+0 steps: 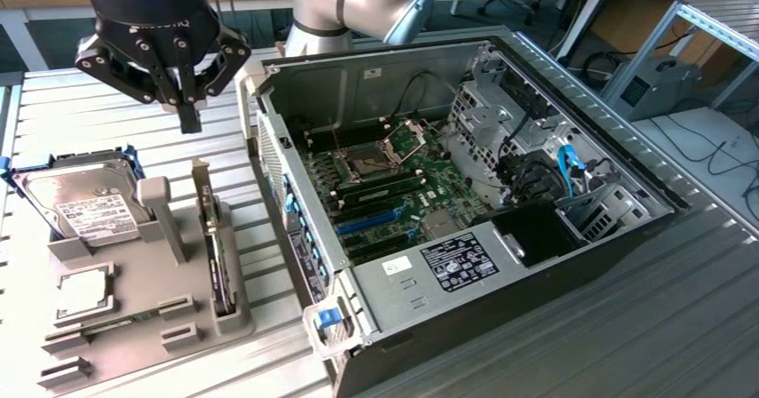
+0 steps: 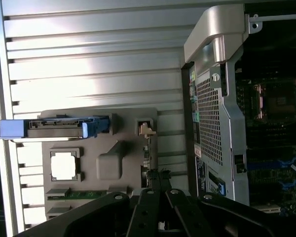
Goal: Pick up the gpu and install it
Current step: 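Reach for the gpu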
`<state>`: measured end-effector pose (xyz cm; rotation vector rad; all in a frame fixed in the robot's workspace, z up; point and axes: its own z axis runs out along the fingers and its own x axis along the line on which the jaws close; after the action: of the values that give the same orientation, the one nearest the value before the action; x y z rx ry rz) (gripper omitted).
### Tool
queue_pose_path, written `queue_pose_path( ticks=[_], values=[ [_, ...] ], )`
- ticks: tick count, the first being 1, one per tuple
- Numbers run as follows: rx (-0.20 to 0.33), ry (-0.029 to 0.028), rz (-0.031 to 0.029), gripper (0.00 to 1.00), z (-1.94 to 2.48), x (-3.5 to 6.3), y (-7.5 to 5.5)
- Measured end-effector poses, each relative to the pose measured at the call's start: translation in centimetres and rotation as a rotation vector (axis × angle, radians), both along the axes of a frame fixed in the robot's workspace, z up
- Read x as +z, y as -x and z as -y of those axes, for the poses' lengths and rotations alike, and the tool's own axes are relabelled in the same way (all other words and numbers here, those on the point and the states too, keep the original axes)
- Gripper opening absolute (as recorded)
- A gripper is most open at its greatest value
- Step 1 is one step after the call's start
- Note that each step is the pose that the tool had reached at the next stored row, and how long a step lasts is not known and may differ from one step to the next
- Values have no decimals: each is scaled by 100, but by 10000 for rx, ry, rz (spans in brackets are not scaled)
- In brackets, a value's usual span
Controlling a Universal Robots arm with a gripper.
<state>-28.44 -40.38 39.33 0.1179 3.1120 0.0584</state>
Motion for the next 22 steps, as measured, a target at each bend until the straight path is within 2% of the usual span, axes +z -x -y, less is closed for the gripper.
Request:
queue_pose_path(
  ticks=[9, 22],
  values=[
    [0, 2, 1, 11, 64, 0, 9],
    [0, 11, 0, 11, 119, 0, 20]
  ],
)
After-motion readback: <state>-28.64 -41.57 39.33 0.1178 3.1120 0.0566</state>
